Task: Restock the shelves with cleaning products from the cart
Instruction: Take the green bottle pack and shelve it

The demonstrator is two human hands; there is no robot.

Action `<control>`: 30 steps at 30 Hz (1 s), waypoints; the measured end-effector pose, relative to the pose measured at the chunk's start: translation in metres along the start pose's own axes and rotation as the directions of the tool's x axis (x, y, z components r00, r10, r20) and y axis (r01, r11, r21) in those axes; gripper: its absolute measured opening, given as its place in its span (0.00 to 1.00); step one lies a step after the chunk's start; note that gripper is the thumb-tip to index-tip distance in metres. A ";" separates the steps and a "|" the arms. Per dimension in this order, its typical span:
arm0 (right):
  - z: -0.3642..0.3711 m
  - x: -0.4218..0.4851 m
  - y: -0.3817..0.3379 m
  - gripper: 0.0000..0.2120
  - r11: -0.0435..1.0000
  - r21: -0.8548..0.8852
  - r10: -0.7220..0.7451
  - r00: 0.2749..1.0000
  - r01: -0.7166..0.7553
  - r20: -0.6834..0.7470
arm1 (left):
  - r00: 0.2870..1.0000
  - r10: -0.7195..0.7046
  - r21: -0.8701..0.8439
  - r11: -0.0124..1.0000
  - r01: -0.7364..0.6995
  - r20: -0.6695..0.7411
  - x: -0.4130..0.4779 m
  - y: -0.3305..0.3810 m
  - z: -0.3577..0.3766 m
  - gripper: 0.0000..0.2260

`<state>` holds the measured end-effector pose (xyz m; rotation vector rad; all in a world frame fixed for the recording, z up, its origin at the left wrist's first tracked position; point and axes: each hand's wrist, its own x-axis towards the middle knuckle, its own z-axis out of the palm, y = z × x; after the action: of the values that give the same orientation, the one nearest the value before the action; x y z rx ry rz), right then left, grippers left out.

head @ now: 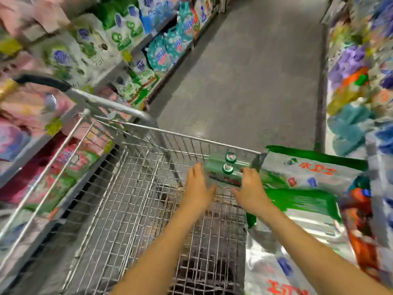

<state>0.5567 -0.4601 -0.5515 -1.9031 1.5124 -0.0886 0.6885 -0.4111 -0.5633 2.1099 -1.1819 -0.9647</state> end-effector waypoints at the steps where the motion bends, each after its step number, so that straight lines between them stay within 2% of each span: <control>1: 0.007 0.006 0.001 0.29 0.999 -0.050 0.017 1.000 -0.018 -0.012 | 1.000 -0.008 0.020 1.000 0.008 -0.001 0.013 -0.003 0.003 0.31; 5: 0.020 0.015 0.003 0.28 0.983 -0.179 0.030 0.997 -0.042 -0.067 | 0.999 0.024 0.109 0.994 -0.029 0.044 0.048 -0.013 0.014 0.30; 10: 0.021 0.021 0.004 0.27 0.873 -0.487 0.006 0.999 -0.030 -0.051 | 0.999 0.037 0.009 0.999 -0.037 -0.022 0.059 -0.021 0.025 0.21; 15: 0.020 0.027 0.005 0.21 0.861 -0.509 -0.031 0.999 0.004 -0.043 | 0.999 0.042 -0.005 0.999 -0.042 -0.032 0.054 -0.029 0.020 0.15; 19: 0.014 0.020 0.006 0.17 0.934 -0.355 -0.070 0.996 0.047 -0.052 | 0.992 0.101 -0.006 0.995 -0.102 -0.073 0.051 -0.034 0.010 0.18; 23: -0.003 0.003 -0.001 0.15 0.984 -0.127 -0.142 0.982 0.126 -0.125 | 0.990 0.142 -0.206 0.968 -0.144 -0.027 0.032 -0.034 -0.005 0.16; 26: -0.021 -0.013 -0.007 0.16 0.963 0.009 -0.264 0.945 0.271 -0.192 | 0.993 0.098 -0.406 0.906 -0.117 -0.067 0.009 -0.023 -0.018 0.13; 28: -0.036 -0.026 -0.013 0.14 0.924 0.117 -0.328 0.911 0.365 -0.250 | 0.979 0.119 -0.492 0.850 -0.187 -0.167 -0.007 -0.013 -0.028 0.12; 30: -0.050 -0.039 -0.016 0.13 0.876 0.281 -0.305 0.902 0.392 -0.305 | 0.962 0.139 -0.534 0.808 -0.248 -0.236 -0.024 -0.003 -0.038 0.10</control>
<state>0.5346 -0.4478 -0.4908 -1.9091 1.1886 -0.7364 0.7113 -0.3853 -0.5346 1.5344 -0.8608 -0.8637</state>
